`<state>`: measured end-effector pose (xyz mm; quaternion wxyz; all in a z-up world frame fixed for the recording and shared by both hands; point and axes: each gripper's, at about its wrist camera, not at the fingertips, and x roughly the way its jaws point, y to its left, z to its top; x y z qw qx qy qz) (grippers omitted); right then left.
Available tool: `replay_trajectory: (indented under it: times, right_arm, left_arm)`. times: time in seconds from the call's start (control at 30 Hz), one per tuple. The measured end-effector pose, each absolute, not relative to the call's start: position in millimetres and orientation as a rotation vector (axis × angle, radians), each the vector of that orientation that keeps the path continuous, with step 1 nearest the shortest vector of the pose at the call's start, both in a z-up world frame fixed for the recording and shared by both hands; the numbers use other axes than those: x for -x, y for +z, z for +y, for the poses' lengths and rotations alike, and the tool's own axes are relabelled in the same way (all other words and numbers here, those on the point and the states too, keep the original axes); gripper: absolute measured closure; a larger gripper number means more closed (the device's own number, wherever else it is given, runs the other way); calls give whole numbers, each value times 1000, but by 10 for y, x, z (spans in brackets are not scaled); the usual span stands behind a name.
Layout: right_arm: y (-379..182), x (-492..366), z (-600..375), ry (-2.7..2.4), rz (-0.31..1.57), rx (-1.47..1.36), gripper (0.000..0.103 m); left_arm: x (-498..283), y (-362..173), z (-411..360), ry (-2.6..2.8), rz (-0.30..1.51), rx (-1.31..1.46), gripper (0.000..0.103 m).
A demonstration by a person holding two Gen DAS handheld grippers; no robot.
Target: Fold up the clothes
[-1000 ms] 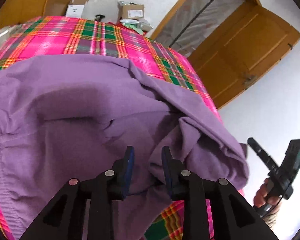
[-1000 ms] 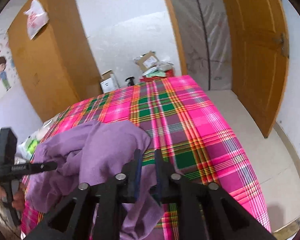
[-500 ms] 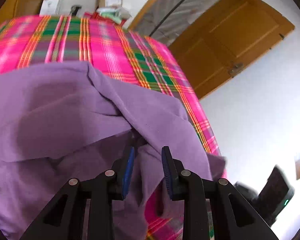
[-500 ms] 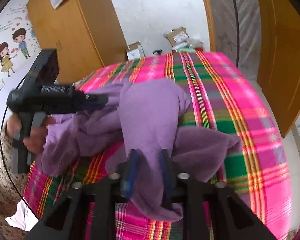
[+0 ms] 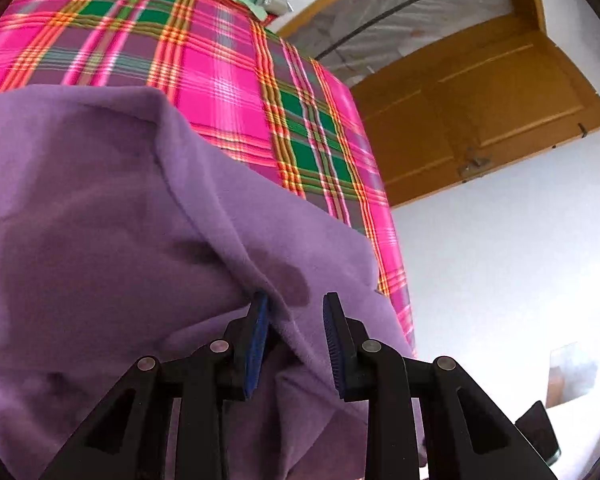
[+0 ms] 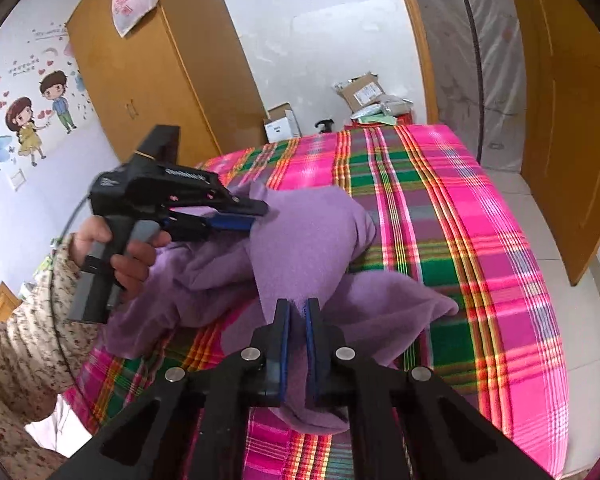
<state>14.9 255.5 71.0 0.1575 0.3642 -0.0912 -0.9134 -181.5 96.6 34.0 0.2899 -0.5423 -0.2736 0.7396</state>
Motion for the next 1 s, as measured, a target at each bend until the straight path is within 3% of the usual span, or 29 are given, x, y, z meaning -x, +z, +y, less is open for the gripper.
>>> replay_trajectory:
  times: [0.33,0.5,0.6,0.77,0.8,0.87,1.0]
  right_arm:
    - [1132,-133,2909,-2729,-223,-932,96]
    - [1265,-247,2986,-2808,-179,-862,103]
    - [1148,-258,2979,-2807,-89,-970,103]
    - [953,-286,3015,-2752,-126,-1046,102]
    - [929,-309,3021,-2751,-143,-1040,99]
    - [860,-293,2996,-2745,-138,-1063,72]
    - [660,-219,2853,-2709,-81,-1151,69]
  left_arm:
    - [1916,365,1079,1912,-830,1454,74]
    - [1839,390,1142,1905,-787,1471,74]
    - [1827,304,1176,1890,-783,1515,74]
    - [1832,188,1140,1909,-823,1567,74]
    - [1804,193,1133,1922,-805,1581,74]
    - [1781,190,1139,1921,-770,1569,74]
    - [1837,137,1146,1933,-825,1571,74]
